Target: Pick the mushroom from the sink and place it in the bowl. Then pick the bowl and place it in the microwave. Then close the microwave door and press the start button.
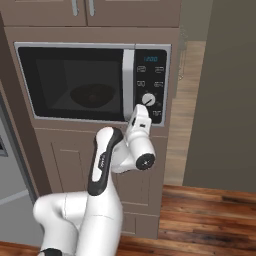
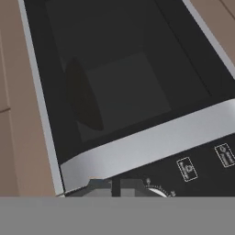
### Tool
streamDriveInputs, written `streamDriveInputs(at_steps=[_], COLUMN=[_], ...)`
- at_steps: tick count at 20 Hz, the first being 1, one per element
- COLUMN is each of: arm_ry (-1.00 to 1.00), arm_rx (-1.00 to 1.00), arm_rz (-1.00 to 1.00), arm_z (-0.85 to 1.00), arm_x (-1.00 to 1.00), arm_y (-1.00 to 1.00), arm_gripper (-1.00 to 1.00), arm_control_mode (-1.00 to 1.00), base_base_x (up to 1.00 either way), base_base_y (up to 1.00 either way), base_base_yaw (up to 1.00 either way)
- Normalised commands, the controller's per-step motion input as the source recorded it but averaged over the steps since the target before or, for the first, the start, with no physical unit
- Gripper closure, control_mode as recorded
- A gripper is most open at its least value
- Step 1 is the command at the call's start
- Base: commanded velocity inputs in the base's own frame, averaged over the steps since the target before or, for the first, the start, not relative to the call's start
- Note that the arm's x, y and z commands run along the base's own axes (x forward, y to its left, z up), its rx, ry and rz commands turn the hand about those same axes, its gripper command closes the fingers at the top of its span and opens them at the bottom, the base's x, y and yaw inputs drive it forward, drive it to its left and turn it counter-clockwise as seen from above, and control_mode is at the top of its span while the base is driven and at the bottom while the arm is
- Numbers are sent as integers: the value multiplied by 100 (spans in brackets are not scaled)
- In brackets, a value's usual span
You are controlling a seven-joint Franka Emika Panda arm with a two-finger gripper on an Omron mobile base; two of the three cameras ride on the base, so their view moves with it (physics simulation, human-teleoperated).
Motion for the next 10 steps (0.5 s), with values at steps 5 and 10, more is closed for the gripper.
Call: streamDriveInputs(at_steps=[5,10], arm_ry=[0,-2], arm_rx=[0,0], arm_rz=[-3,0], arm_z=[-12,-14], arm_x=[37,25], arm_y=[2,-2], arm_gripper=[100,100], arm_control_mode=[-100,-100], base_base_x=[0,0], base_base_y=[0,0], base_base_yaw=[0,0])
